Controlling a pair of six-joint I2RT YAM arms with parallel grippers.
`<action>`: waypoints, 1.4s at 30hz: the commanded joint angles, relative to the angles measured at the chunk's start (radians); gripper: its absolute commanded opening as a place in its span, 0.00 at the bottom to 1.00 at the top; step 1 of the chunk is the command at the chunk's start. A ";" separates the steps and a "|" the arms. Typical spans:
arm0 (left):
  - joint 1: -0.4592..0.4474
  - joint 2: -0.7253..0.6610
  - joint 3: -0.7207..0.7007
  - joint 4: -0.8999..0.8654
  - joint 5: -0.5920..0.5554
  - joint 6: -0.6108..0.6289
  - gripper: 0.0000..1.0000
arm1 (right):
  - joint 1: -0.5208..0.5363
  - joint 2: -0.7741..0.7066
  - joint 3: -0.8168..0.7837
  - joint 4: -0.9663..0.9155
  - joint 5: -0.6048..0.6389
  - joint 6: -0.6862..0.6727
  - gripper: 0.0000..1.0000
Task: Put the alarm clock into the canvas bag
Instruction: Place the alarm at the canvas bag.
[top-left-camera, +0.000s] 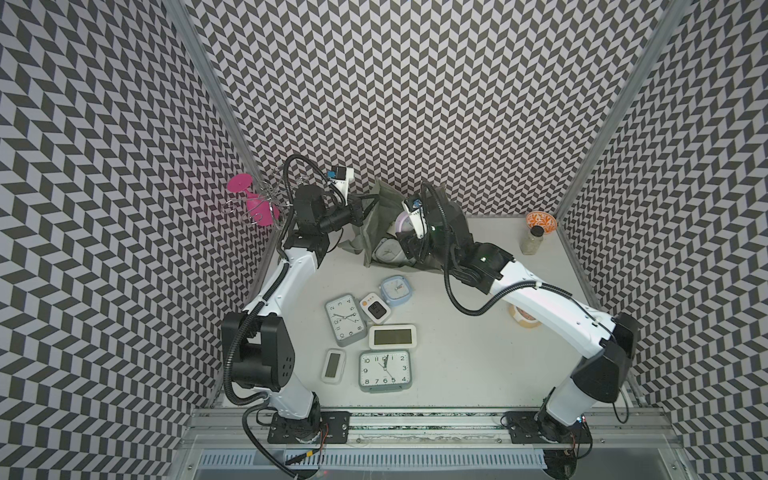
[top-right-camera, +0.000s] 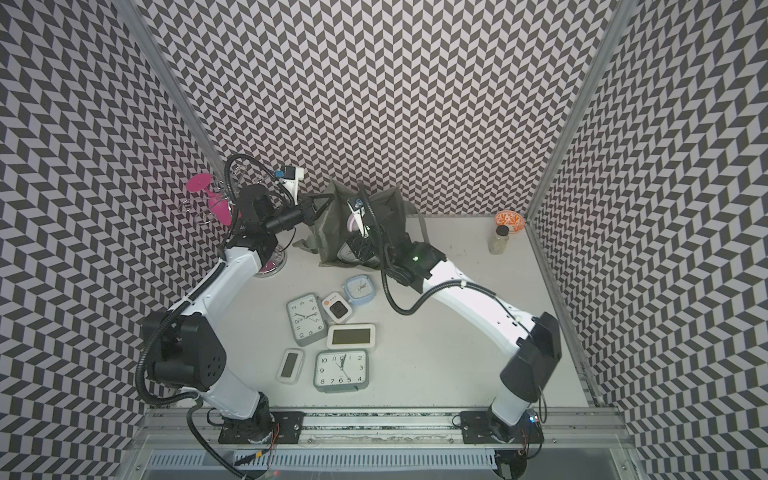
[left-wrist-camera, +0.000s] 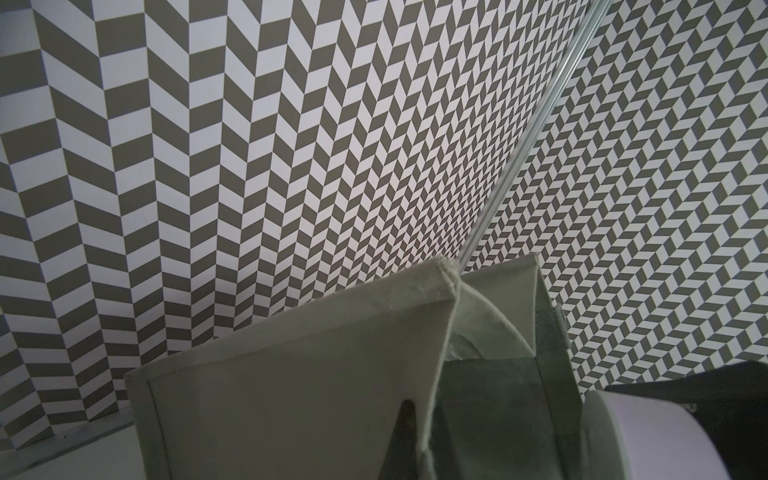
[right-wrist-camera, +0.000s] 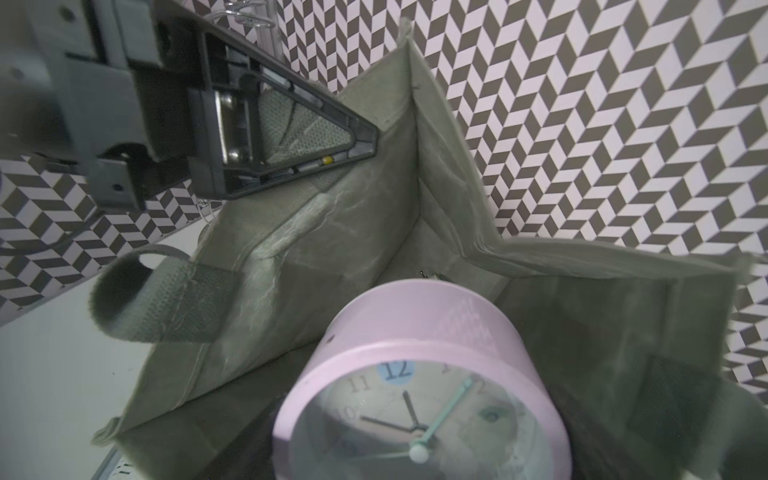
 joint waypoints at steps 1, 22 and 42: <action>-0.006 -0.071 0.035 0.054 -0.009 0.011 0.00 | -0.015 0.067 0.066 0.074 -0.047 -0.109 0.75; 0.016 -0.101 0.012 0.081 -0.016 -0.006 0.00 | -0.135 0.552 0.449 -0.054 -0.108 -0.219 0.74; 0.018 -0.090 0.021 0.049 -0.041 0.003 0.00 | -0.102 0.511 0.450 -0.077 -0.113 -0.187 0.99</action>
